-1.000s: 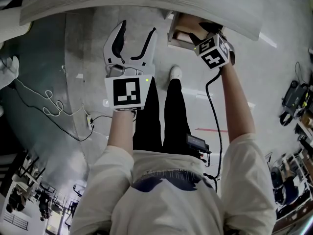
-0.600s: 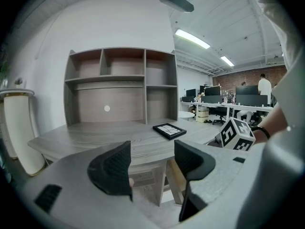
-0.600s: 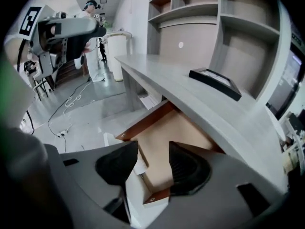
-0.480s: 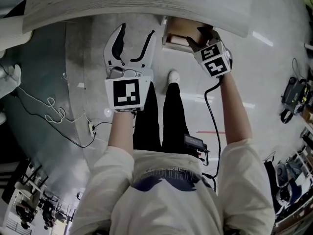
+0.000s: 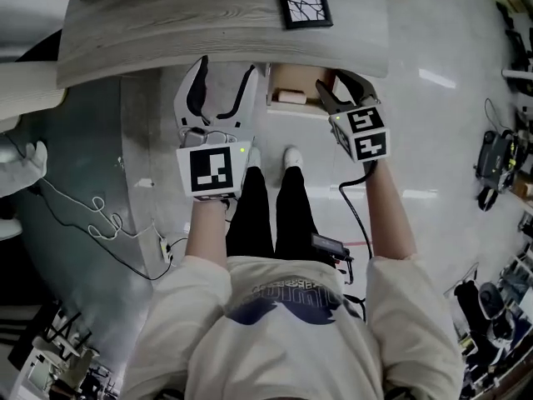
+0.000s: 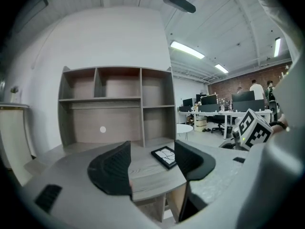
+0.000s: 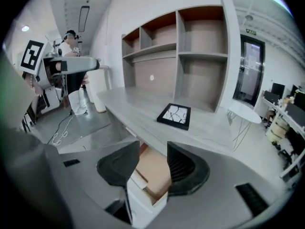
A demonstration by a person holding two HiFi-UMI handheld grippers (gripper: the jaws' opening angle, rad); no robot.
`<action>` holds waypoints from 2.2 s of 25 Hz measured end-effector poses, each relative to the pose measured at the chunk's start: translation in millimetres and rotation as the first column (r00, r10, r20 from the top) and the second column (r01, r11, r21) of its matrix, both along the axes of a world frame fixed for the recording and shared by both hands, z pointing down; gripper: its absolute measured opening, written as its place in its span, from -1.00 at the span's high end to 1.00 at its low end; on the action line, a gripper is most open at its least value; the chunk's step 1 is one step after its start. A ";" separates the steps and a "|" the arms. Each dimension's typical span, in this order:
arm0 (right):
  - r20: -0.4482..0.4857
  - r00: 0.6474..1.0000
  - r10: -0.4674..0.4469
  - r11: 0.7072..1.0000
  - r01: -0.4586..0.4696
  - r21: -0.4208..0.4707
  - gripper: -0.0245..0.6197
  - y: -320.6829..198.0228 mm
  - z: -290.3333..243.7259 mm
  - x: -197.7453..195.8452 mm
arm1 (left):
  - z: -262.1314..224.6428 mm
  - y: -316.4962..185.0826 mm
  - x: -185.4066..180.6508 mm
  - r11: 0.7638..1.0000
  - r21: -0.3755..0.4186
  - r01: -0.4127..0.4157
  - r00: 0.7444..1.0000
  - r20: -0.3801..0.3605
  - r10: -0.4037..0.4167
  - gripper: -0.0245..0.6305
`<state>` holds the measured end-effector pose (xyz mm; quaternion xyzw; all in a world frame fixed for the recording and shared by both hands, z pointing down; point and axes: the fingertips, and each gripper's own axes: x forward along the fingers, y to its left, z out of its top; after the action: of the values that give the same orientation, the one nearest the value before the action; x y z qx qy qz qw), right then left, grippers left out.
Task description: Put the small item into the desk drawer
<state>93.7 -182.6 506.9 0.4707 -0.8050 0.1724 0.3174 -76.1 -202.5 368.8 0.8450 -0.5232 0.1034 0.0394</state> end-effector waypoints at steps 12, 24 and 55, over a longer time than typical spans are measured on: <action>0.182 0.963 0.200 0.920 -0.249 0.304 0.42 -10.4 -190.0 22.9 | -145.9 -14.2 22.4 0.972 0.232 -0.028 0.997 -0.060 0.043 0.11; 0.272 0.927 0.259 0.750 -0.371 0.548 0.58 15.7 -336.4 28.3 | -245.3 12.5 30.8 0.932 0.360 -0.028 0.992 -0.105 0.070 0.11; 0.266 0.930 0.252 0.655 -0.367 0.660 0.93 42.9 -372.4 24.7 | -247.2 26.8 27.6 0.933 0.361 -0.002 0.998 -0.052 0.022 0.90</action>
<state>118.5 -139.8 134.5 0.6713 -0.7386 -0.0586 0.0193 -48.6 -175.7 121.6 0.8436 -0.5268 -0.0172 -0.1024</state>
